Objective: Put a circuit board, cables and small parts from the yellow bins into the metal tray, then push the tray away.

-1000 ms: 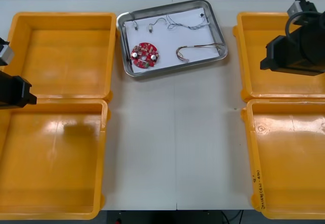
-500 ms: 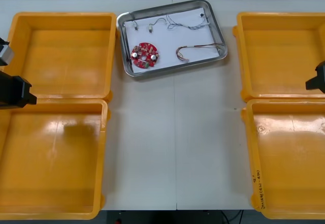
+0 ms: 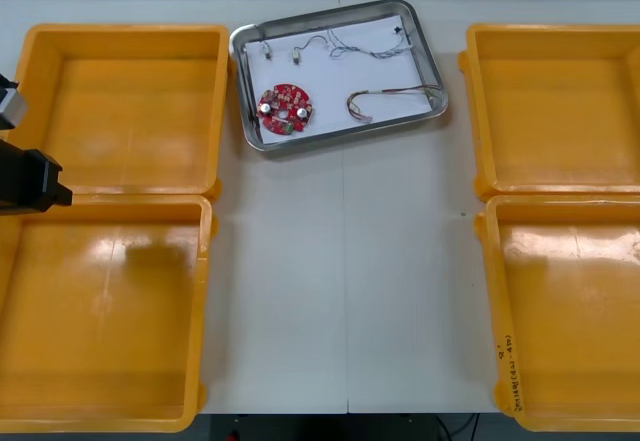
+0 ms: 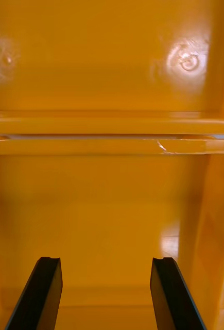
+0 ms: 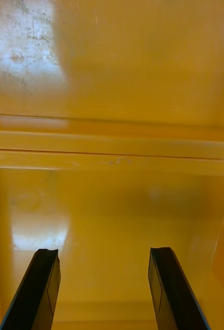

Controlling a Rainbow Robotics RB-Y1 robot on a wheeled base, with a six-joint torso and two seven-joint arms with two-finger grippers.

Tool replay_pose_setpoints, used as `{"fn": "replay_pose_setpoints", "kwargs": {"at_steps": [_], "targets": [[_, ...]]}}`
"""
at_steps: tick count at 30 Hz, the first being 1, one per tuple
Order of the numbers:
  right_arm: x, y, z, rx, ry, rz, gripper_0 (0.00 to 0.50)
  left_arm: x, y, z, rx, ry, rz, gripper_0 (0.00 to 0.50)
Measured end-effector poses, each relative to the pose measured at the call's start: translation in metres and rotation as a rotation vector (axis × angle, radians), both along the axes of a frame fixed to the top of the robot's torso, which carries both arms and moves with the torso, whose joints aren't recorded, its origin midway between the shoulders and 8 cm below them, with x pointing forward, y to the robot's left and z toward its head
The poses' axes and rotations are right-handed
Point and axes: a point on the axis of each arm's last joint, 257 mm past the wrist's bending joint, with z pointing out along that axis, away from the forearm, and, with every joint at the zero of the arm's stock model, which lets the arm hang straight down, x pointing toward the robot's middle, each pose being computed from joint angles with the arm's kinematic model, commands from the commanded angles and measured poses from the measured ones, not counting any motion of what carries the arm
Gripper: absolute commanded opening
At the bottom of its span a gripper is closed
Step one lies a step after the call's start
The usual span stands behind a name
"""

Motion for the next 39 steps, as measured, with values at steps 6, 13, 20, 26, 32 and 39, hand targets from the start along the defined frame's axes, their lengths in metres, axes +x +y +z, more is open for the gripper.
{"fn": "replay_pose_setpoints", "kwargs": {"at_steps": [6, 13, 20, 26, 32, 39], "targets": [[-0.002, -0.019, -0.007, -0.004, 0.033, 0.017, 0.5, 0.0, 0.0, 0.0, 0.0, 0.0, 0.0, 0.5], [-0.005, -0.029, -0.013, 0.006, 0.06, -0.01, 0.5, 0.0, 0.0, 0.0, 0.0, 0.0, 0.0, 0.5], [-0.003, -0.029, -0.013, 0.014, 0.063, -0.013, 0.5, 0.0, 0.0, 0.0, 0.0, 0.0, 0.0, 0.5], [0.001, -0.023, -0.009, 0.03, 0.054, -0.004, 0.5, 0.0, 0.0, 0.0, 0.0, 0.0, 0.0, 0.5], [0.002, -0.019, -0.008, 0.037, 0.052, 0.002, 0.5, 0.0, 0.0, 0.0, 0.0, 0.0, 0.0, 0.5], [0.002, -0.015, -0.013, 0.033, 0.065, 0.016, 0.5, 0.0, 0.0, 0.0, 0.0, 0.0, 0.0, 0.5]]}}
